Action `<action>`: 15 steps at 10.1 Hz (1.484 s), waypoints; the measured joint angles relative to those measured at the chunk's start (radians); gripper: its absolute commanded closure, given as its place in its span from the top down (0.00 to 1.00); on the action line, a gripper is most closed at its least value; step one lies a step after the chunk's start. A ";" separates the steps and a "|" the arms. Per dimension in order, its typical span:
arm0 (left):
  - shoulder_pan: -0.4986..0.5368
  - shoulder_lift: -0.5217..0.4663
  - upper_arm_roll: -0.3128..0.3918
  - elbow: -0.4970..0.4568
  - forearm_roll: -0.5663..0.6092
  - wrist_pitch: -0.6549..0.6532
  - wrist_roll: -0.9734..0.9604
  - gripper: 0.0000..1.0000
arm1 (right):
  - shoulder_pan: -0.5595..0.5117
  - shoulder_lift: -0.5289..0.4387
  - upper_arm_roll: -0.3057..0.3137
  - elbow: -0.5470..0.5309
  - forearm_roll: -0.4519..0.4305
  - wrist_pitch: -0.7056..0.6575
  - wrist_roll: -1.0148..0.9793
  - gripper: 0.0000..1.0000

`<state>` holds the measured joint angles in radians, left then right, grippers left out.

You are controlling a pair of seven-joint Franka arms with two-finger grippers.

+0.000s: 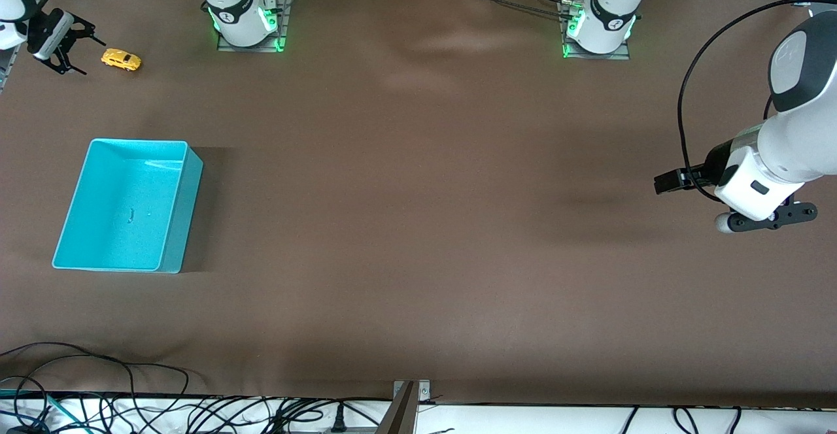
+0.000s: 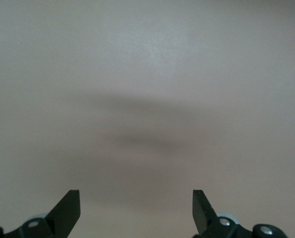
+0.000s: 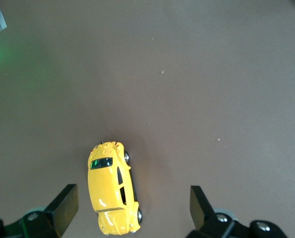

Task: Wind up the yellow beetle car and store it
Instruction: 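Lower the right gripper and close it on the yellow car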

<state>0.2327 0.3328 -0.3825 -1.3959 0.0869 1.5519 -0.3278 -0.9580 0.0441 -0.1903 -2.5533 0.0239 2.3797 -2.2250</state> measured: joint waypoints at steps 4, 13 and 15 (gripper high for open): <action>0.000 0.000 0.001 0.000 0.000 0.000 0.000 1.00 | -0.062 0.043 0.000 -0.076 0.000 0.136 -0.083 1.00; 0.001 0.013 0.004 0.000 0.000 0.000 0.000 1.00 | -0.106 0.103 0.001 -0.088 0.000 0.257 -0.166 0.03; 0.001 0.014 0.004 0.000 0.000 0.000 0.000 1.00 | -0.116 0.104 0.004 -0.088 0.000 0.262 -0.170 0.00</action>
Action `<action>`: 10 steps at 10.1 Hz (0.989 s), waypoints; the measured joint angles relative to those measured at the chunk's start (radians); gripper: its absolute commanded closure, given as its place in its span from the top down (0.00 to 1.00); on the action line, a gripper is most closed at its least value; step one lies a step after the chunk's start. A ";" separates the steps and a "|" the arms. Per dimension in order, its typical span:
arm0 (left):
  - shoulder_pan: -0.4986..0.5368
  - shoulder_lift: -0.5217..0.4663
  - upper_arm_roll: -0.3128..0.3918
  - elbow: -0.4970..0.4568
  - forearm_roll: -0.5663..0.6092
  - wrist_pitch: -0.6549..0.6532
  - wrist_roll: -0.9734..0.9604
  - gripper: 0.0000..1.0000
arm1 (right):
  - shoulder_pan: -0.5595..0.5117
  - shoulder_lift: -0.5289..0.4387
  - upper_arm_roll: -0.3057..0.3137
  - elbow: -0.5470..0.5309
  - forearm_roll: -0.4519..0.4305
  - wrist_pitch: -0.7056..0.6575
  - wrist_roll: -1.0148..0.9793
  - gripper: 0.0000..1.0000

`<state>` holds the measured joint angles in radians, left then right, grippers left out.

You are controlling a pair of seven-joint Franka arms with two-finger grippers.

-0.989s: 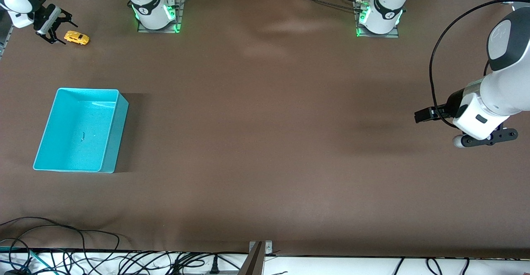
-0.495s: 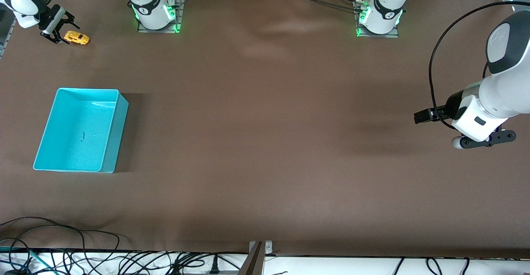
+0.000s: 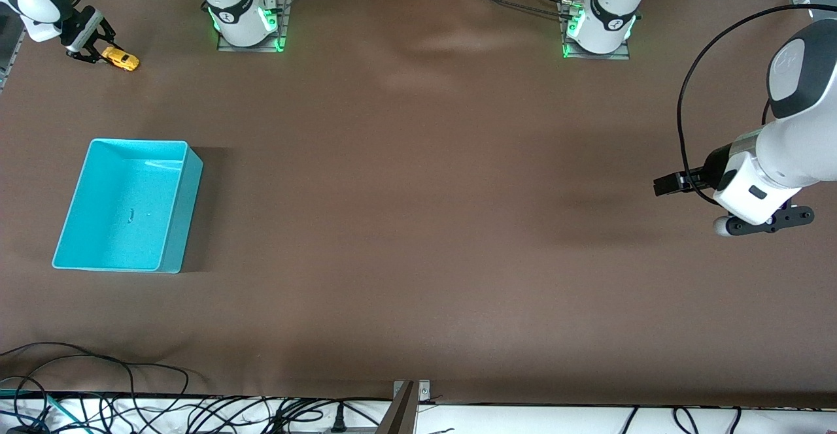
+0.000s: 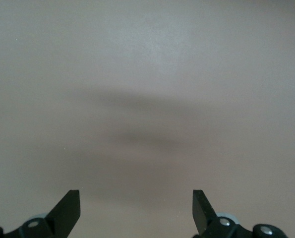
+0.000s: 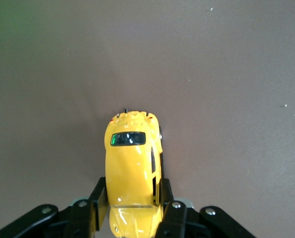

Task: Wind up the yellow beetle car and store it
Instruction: 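Lower the right gripper and close it on the yellow car, then lift the car with the right gripper and carry it over the bin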

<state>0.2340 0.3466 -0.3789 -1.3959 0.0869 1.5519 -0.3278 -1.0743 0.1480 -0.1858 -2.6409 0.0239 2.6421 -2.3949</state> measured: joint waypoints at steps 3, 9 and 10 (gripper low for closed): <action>0.000 0.000 0.000 0.000 0.000 0.000 0.000 1.00 | -0.002 -0.001 0.072 0.028 0.000 -0.053 -0.019 0.00; 0.000 0.007 0.000 0.000 0.000 0.000 0.000 1.00 | 0.059 -0.014 0.302 0.331 0.011 -0.391 -0.002 0.00; 0.000 0.009 0.000 0.000 0.000 0.000 0.000 1.00 | 0.071 -0.015 0.308 0.367 0.011 -0.441 -0.002 0.00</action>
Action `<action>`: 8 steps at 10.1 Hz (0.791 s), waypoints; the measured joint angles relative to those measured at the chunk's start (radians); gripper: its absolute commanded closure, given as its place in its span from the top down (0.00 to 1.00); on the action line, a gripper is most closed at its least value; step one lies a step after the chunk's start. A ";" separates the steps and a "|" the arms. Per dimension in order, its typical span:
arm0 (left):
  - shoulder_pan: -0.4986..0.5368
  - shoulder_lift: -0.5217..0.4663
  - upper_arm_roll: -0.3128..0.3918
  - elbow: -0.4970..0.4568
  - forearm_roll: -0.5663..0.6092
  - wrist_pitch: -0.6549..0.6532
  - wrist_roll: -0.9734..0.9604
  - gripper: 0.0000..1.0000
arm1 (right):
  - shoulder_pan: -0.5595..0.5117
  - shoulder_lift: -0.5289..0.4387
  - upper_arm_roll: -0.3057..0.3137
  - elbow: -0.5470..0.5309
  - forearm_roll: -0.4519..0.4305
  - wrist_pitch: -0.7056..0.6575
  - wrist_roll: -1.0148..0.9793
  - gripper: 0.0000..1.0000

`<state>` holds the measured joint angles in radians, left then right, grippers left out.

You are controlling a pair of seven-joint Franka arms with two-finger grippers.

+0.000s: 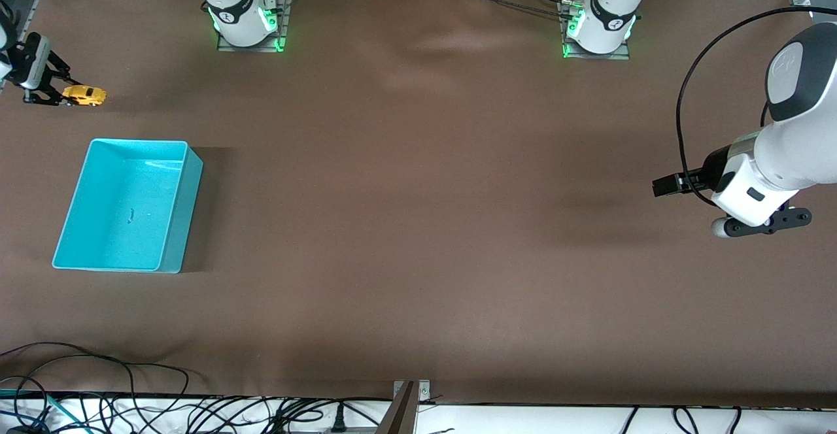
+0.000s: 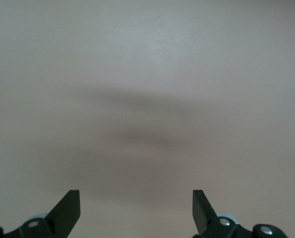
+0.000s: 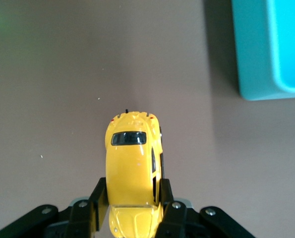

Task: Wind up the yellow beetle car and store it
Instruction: 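Lift the car with the right gripper and carry it over the bin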

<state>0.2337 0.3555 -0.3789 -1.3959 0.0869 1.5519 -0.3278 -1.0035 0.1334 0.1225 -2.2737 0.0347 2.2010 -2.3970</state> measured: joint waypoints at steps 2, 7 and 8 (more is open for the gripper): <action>0.000 0.002 0.000 0.000 0.000 0.000 0.000 1.00 | 0.044 -0.001 0.018 0.069 0.001 -0.104 0.018 0.00; 0.000 0.005 0.000 0.000 0.000 0.000 0.000 1.00 | 0.150 -0.008 0.181 0.269 0.003 -0.292 0.299 0.00; 0.000 0.005 0.000 0.000 0.000 0.000 0.000 1.00 | 0.182 -0.003 0.192 0.272 0.011 -0.293 0.358 0.00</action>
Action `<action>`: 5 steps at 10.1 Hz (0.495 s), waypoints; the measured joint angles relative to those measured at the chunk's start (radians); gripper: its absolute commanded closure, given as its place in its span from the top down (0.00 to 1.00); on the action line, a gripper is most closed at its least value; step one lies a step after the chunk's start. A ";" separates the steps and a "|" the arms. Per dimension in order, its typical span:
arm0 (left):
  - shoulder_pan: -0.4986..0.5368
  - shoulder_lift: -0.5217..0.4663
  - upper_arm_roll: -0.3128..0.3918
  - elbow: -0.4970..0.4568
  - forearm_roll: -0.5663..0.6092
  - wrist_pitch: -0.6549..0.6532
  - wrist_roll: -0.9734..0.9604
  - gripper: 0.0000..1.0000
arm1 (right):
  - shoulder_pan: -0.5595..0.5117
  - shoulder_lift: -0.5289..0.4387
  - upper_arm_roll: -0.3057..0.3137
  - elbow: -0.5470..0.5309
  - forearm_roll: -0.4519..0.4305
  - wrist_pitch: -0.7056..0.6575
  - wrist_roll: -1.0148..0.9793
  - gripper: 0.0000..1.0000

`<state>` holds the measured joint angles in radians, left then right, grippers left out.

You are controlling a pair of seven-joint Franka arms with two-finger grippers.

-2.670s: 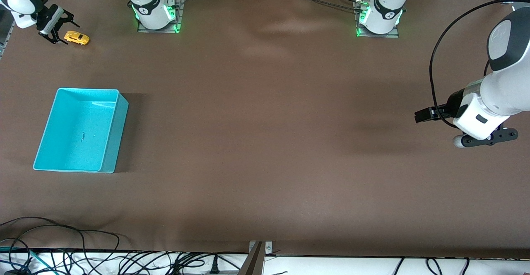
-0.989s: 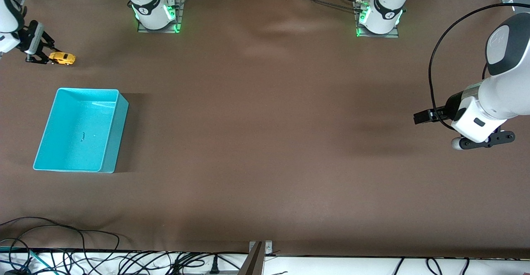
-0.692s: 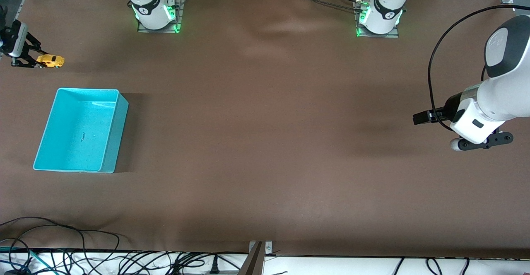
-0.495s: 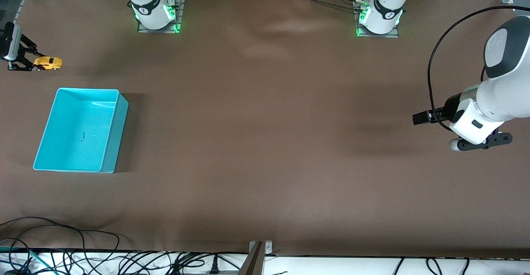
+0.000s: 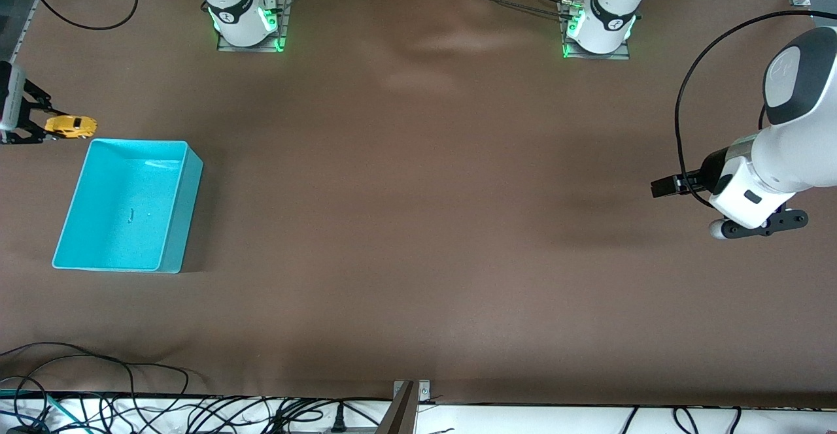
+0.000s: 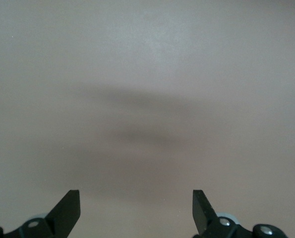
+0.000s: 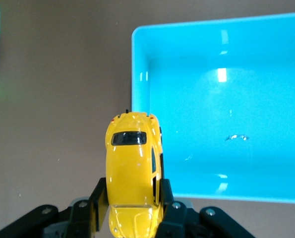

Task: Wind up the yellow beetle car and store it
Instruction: 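Lift the car with the right gripper and carry it over the bin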

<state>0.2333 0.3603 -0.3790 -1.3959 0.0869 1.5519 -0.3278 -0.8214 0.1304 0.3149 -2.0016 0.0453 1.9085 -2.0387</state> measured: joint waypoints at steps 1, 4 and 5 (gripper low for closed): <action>0.000 0.000 0.000 0.000 0.000 0.000 0.000 1.00 | 0.027 0.015 0.003 0.000 0.014 0.011 0.033 0.00; 0.000 0.000 0.000 0.000 0.000 0.000 0.000 1.00 | 0.069 0.099 0.003 0.003 0.031 0.105 0.053 0.00; 0.000 0.000 0.000 0.000 0.000 0.000 0.000 1.00 | 0.074 0.131 0.003 0.016 0.031 0.126 0.053 0.00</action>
<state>0.2334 0.3606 -0.3789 -1.3959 0.0869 1.5519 -0.3278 -0.7478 0.2616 0.3180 -1.9857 0.0764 2.0349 -1.9852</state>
